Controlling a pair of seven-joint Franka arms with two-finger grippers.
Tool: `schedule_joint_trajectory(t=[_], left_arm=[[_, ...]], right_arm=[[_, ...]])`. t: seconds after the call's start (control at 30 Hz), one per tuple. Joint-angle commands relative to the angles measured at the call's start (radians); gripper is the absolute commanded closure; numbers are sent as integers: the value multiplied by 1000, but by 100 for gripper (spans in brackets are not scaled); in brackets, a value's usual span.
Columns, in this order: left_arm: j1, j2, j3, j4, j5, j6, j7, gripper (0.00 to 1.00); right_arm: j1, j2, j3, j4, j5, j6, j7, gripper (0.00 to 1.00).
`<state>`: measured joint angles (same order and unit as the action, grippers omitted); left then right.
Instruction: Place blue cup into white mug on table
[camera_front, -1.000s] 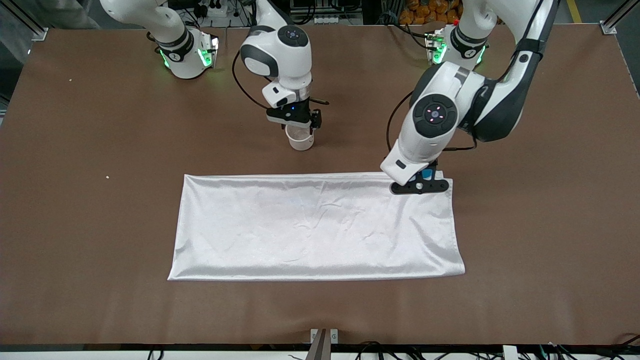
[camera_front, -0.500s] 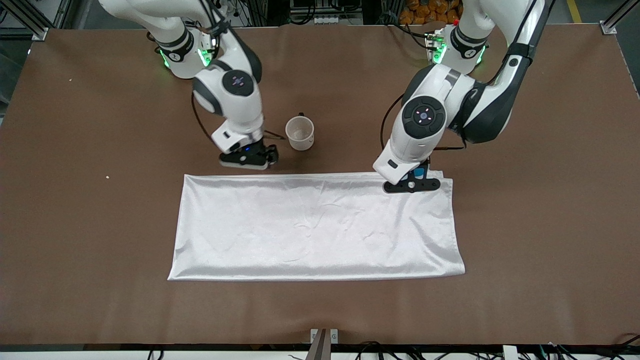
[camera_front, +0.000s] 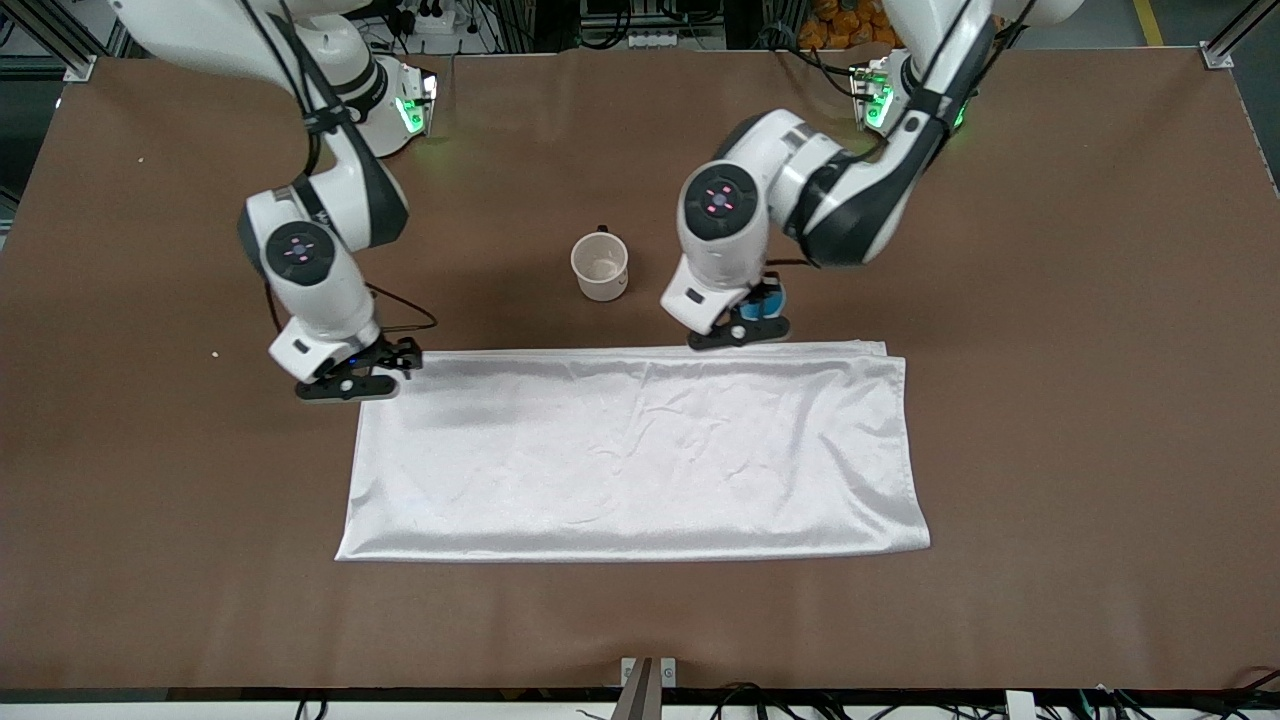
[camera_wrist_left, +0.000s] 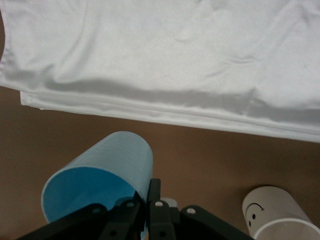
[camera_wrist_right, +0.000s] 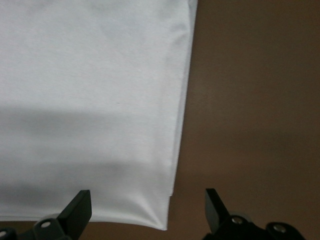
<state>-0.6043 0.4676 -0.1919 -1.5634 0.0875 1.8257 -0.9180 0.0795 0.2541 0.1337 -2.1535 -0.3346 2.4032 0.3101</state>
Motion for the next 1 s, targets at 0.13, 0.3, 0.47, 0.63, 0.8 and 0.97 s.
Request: schedule_joint_trajectory(t=[0.13, 0.3, 0.47, 0.63, 0.8, 0.97], left_arm=[[-26, 86, -124, 134, 17, -9, -142, 100], [-31, 147, -188, 209, 18, -5, -223, 100], [-54, 174, -209, 213, 18, 53, -283, 100], [-91, 223, -209, 213, 23, 135, -351, 100], [-101, 243, -209, 212, 21, 156, -389, 100], [-101, 250, -210, 212, 18, 156, -394, 100]], right_arm=[[-99, -18, 21, 4, -9, -32, -140, 0], [-98, -56, 23, -12, 44, -90, -123, 0], [-96, -131, 21, -88, 157, -91, -125, 0], [-93, -193, 23, -140, 161, -95, -123, 0], [-93, -242, 23, -178, 161, -98, -123, 0], [-93, -285, 23, -200, 161, -116, -123, 0]])
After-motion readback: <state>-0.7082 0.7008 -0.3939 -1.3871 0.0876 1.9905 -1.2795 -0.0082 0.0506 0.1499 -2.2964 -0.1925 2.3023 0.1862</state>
